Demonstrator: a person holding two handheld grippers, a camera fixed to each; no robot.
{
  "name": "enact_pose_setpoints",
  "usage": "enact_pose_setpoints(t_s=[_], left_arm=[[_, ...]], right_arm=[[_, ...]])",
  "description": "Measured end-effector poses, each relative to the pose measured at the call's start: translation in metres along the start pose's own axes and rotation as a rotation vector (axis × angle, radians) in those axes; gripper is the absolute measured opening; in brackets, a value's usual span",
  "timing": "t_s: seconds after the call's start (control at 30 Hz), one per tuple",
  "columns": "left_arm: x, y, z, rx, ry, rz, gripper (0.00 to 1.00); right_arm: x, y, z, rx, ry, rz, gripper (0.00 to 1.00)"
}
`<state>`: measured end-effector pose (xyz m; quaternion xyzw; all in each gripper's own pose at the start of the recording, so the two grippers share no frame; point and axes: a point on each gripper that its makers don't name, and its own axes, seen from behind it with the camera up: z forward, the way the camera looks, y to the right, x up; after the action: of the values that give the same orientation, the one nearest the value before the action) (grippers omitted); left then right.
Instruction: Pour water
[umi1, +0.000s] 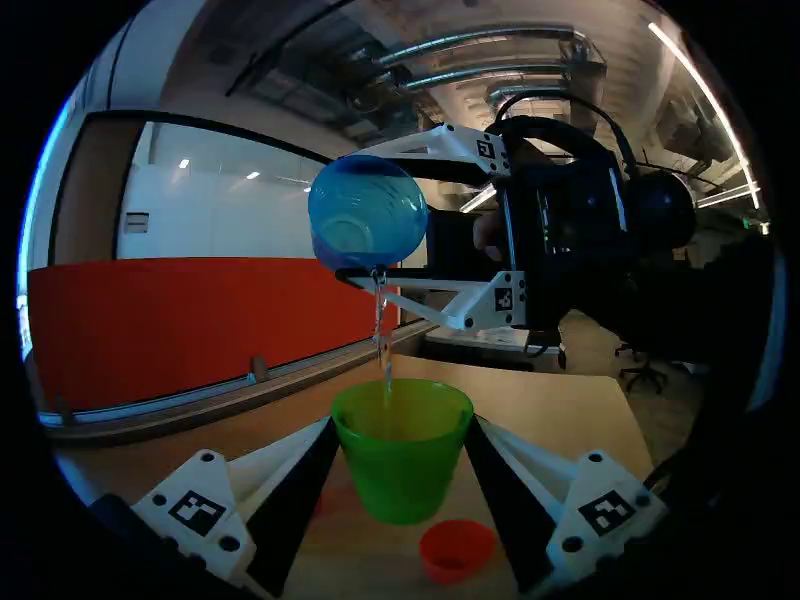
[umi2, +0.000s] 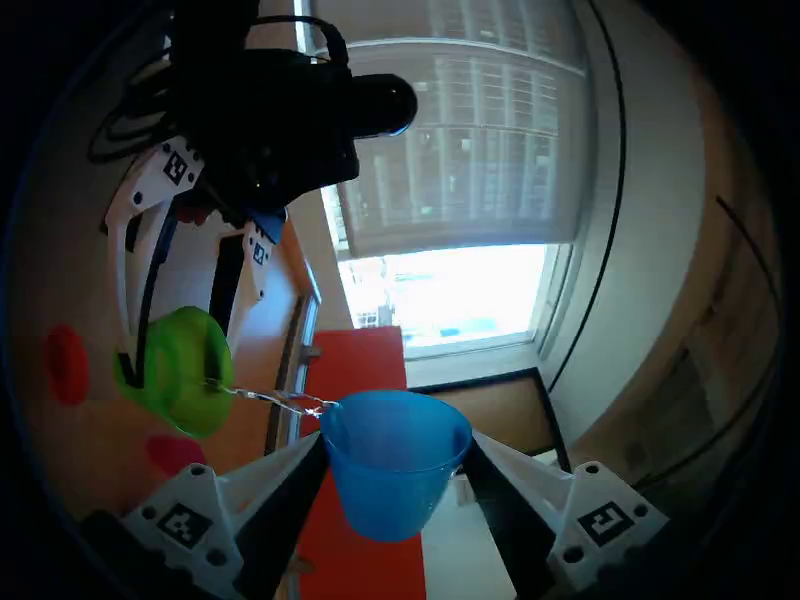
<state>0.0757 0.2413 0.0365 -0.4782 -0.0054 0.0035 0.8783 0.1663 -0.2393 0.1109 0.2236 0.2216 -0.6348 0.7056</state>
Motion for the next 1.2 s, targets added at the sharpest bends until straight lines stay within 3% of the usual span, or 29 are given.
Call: enact_pose_setpoints(t_s=[1.2], left_arm=[[0.002,-0.001,0.003,0.002,0.008,0.001,0.87]], right_arm=[[0.008,0.010,0.003,-0.036,-0.002,-0.172,0.91]])
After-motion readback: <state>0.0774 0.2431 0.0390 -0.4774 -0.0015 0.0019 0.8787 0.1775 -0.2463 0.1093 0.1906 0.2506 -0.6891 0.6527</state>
